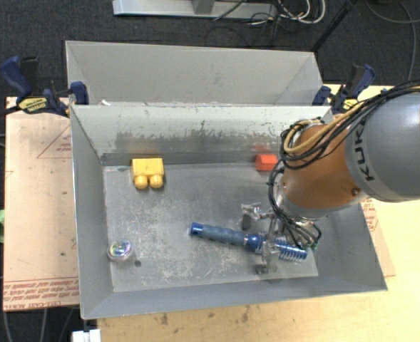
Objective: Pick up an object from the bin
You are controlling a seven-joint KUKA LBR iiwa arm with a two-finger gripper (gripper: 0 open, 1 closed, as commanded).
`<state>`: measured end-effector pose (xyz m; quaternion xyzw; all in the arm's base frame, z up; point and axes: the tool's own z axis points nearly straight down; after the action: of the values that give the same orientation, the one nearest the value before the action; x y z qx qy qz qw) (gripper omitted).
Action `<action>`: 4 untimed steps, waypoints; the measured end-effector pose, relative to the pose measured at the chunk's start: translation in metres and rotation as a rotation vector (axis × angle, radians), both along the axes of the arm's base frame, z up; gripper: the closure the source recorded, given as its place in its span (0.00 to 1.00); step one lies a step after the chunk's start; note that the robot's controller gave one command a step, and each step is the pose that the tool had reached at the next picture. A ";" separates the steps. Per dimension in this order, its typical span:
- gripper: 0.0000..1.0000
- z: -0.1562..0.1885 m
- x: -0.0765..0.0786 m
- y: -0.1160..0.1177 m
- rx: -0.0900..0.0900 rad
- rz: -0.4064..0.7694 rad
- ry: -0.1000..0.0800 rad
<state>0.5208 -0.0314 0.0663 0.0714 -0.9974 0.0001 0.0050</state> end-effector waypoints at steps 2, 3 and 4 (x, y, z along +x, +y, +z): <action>0.00 0.033 -0.006 -0.009 0.000 -0.328 -0.011; 0.00 0.002 -0.008 -0.018 0.000 -0.378 -0.007; 0.00 0.002 -0.007 -0.018 0.000 -0.377 -0.009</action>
Offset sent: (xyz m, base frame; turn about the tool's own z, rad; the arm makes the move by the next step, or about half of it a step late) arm -0.0044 0.0018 0.0337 0.1297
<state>0.5134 -0.0493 0.0680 -0.1167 -0.9932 -0.0006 0.0006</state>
